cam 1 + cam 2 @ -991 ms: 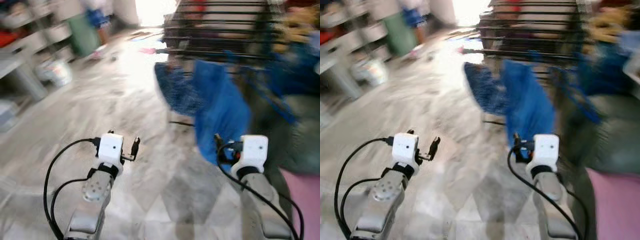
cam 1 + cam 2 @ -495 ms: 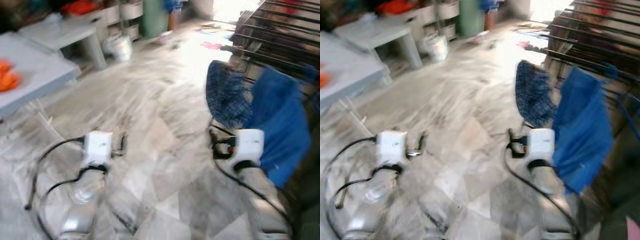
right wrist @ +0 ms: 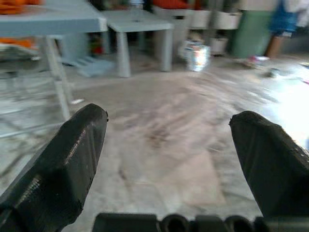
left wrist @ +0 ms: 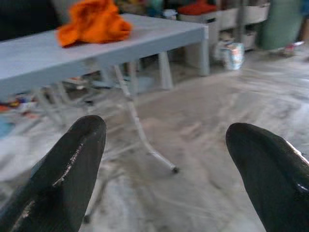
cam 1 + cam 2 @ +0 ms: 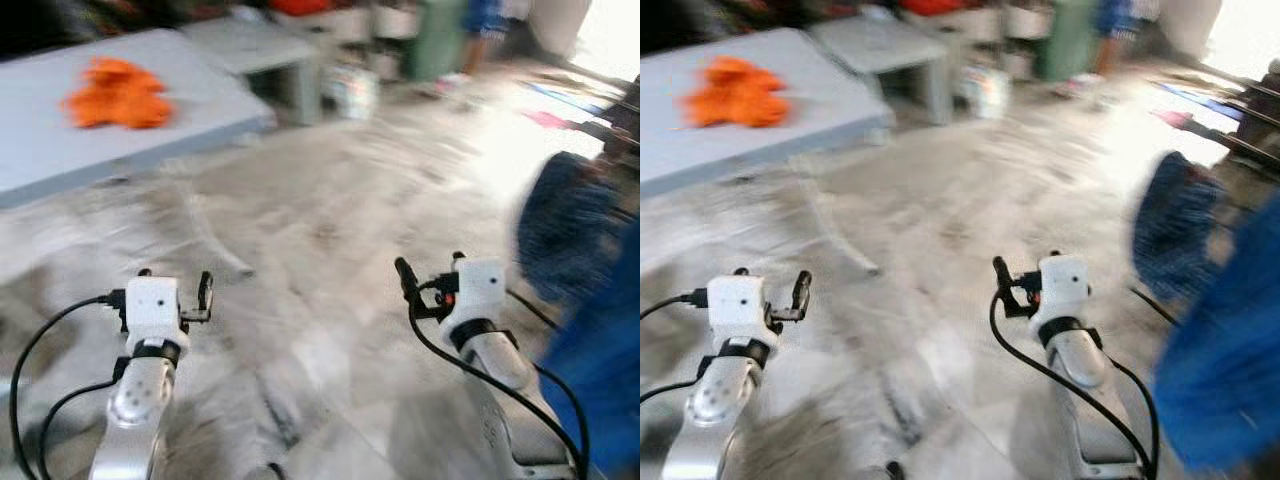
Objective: Hang hanger
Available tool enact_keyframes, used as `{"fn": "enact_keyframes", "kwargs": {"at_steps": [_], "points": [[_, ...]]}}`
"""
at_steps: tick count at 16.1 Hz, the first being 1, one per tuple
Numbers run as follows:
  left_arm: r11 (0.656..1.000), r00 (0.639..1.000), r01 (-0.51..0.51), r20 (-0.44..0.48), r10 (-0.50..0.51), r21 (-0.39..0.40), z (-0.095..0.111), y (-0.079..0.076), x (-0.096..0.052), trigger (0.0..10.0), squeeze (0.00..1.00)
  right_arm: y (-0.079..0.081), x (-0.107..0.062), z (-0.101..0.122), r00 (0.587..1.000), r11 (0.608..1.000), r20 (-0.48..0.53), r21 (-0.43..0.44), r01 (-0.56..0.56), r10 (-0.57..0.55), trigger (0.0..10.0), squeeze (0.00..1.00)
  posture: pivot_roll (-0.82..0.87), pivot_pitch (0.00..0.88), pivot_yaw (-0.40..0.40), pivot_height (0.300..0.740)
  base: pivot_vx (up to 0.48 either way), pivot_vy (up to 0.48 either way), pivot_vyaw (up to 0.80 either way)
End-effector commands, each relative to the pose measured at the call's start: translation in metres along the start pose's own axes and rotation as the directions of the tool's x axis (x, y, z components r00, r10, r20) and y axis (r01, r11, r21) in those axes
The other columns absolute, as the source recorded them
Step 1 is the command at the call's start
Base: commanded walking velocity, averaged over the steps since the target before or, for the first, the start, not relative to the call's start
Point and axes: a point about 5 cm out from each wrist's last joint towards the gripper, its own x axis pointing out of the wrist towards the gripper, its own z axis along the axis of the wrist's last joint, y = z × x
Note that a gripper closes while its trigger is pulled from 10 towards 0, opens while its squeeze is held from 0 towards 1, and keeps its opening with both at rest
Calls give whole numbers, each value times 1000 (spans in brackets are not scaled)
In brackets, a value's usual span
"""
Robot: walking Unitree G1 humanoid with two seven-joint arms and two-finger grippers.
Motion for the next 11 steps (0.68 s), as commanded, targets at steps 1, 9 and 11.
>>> {"fn": "enact_keyframes", "kwargs": {"at_steps": [1, 9, 11], "points": [[999, 999, 49, 10, -49, -4, 2, -4, 0, 10000, 0, -5, -1, 1, 1000, 1000, 0, -4, 13, -13, 10000, 0, 65, 82, -14, 740, 0, 0, 800], [990, 992, 122, 19, -121, -67, 10, -22, 1, 10000, 0, 2, 1, 2, 1000, 1000, 5, 2, -20, 20, 10000, 0, 72, 80, -16, 740, 0, 0, 800], [990, 992, 122, 23, -120, -73, 11, -22, 1, 10000, 0, 2, 3, 3, 1000, 1000, 7, 0, -22, 22, 10000, 0, 78, 82, -19, 740, 0, 0, 800]]}}
